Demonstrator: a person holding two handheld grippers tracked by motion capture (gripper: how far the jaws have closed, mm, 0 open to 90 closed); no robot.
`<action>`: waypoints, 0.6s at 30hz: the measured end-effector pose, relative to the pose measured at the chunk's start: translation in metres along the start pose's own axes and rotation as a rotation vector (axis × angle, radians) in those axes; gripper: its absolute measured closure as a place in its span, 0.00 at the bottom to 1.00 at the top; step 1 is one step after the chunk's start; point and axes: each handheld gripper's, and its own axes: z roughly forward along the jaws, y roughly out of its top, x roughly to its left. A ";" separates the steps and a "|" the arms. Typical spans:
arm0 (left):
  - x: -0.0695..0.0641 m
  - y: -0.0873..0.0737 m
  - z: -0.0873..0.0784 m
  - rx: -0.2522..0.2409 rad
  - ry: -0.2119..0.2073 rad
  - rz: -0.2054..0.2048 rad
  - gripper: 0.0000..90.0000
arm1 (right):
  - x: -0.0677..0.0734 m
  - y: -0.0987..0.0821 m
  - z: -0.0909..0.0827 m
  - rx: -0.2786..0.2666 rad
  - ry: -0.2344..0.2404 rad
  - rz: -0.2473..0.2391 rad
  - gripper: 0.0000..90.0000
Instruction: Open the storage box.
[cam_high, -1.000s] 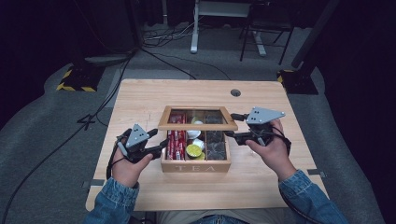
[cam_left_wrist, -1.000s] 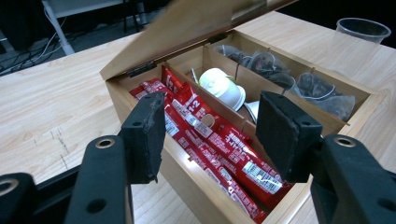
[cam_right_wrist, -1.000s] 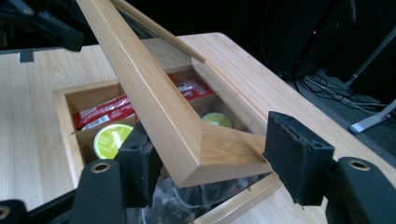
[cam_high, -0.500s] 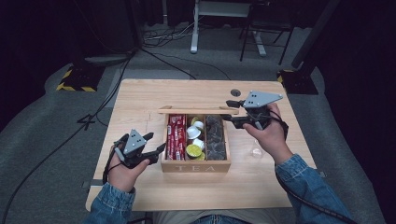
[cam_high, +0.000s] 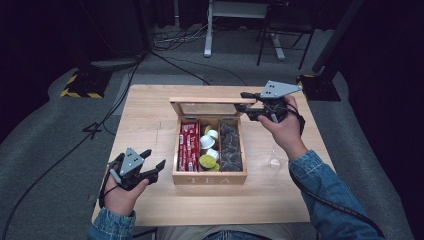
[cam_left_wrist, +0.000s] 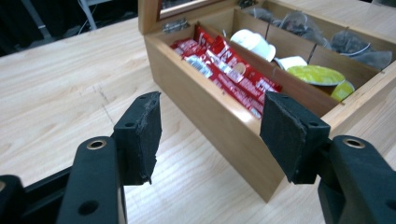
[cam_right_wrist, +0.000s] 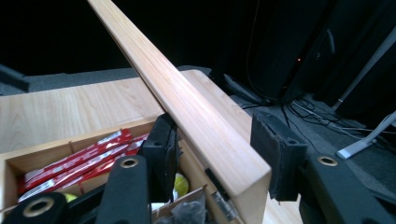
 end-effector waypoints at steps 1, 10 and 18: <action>0.000 0.000 0.000 0.000 0.000 0.000 0.43 | 0.000 0.000 0.000 0.000 0.000 0.000 0.59; 0.005 -0.013 -0.005 0.026 0.016 -0.036 0.43 | -0.021 0.012 0.013 -0.017 -0.024 0.023 0.60; 0.007 -0.016 -0.003 0.033 0.013 -0.043 0.42 | -0.040 0.016 0.028 -0.026 -0.061 0.054 0.57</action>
